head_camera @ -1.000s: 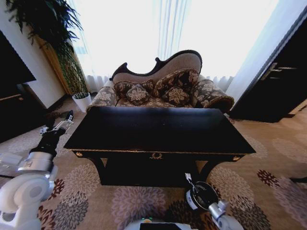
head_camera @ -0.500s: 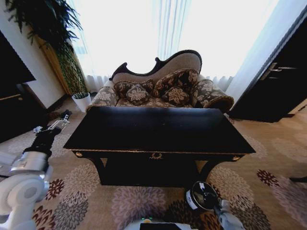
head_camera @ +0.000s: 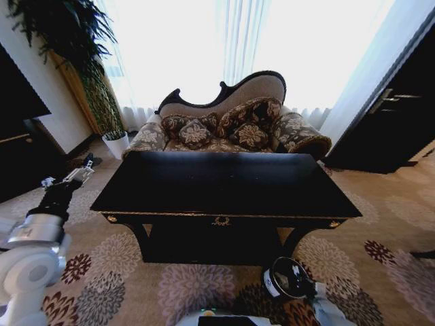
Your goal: Move to the front of the table and place the trash on the table into the trash bin.
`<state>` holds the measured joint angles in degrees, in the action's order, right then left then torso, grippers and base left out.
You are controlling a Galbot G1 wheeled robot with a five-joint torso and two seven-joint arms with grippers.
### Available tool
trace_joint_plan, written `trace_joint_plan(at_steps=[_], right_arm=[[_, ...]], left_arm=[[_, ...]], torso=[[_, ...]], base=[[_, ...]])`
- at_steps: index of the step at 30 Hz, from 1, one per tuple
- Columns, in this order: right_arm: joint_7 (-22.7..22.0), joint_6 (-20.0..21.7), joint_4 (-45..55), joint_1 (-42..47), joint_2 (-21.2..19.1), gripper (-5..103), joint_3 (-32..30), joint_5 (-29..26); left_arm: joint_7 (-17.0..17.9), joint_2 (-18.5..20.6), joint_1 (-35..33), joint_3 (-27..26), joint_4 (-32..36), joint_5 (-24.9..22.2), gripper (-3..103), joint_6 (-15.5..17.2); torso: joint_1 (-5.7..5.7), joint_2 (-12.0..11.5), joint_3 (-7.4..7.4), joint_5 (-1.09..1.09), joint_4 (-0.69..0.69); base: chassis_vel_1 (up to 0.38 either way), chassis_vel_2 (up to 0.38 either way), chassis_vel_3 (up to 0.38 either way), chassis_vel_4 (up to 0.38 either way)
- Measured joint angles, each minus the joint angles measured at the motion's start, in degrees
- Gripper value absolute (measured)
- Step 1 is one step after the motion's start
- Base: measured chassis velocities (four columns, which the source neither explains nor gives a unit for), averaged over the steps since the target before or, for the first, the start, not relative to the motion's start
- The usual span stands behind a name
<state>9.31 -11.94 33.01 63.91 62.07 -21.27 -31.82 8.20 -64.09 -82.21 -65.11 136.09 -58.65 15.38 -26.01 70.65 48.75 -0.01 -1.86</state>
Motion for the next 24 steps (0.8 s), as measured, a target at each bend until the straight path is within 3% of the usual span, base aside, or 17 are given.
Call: trace_joint_plan(at_steps=[2,4,8,10,13,14,16,19,22,24], right_arm=[[0.31,0.32,1.07,0.64,0.53,18,-0.02,-0.11],[0.50,0.35,1.56,1.01,0.88,18,-0.07,-0.11],[0.85,0.37,3.11,2.42,1.81,39,-0.57,-0.02],[0.88,0.37,3.46,2.72,1.89,39,-0.74,0.00],[1.43,0.25,6.42,5.16,2.39,55,-1.86,-0.03],[1.43,0.25,6.42,5.16,2.39,55,-1.86,-0.03],[2.83,-0.32,10.54,8.29,3.18,66,-3.13,0.23],[4.42,-1.20,14.65,11.01,4.22,71,-4.50,1.33],[7.08,-2.92,23.55,15.78,6.29,88,-7.40,3.40],[7.73,-3.59,25.64,16.89,6.71,88,-8.06,3.80]], left_arm=[[0.16,0.06,0.20,0.05,0.05,-0.02,100,0.07],[0.24,0.01,0.28,0.21,0.20,-0.02,100,0.11],[0.31,-0.30,-0.06,0.42,0.99,-0.02,100,0.21],[0.31,-0.30,-0.19,0.26,1.03,-0.04,100,0.21],[0.26,-0.10,-0.58,-0.55,1.03,-0.55,100,0.16],[0.26,-0.10,-0.58,-0.55,1.03,-0.55,100,0.16],[0.23,0.00,-0.60,-0.82,1.03,-1.06,100,0.10],[0.21,-0.16,-0.49,-0.49,1.03,-1.08,100,0.05],[0.12,-0.89,-0.26,1.20,1.02,-0.31,100,-0.01],[0.11,-1.15,-0.12,1.93,1.05,0.04,100,-0.03]], torso=[[0.00,0.00,0.00,-0.01,0.00],[0.00,0.00,-0.01,0.00,0.00],[0.00,0.00,0.00,0.00,0.00],[0.00,0.00,0.00,0.00,0.00],[0.00,0.00,-0.01,-0.01,0.00],[0.00,0.00,-0.01,-0.01,0.00],[0.00,0.00,0.00,-0.01,0.00],[0.00,0.00,-0.01,0.02,-0.01],[0.01,0.00,-0.01,0.00,0.01],[0.01,0.00,-0.01,0.01,0.00]], base=[[0.000,0.000,0.000,0.000],[0.000,0.000,0.000,0.000],[0.000,0.000,0.000,0.000],[0.000,0.000,0.000,0.000],[0.000,0.000,0.000,0.000],[0.000,0.000,0.000,0.000],[0.000,0.000,0.000,0.000],[0.000,0.000,0.000,0.000],[0.000,0.000,0.000,0.000],[0.000,0.000,0.000,0.000]])
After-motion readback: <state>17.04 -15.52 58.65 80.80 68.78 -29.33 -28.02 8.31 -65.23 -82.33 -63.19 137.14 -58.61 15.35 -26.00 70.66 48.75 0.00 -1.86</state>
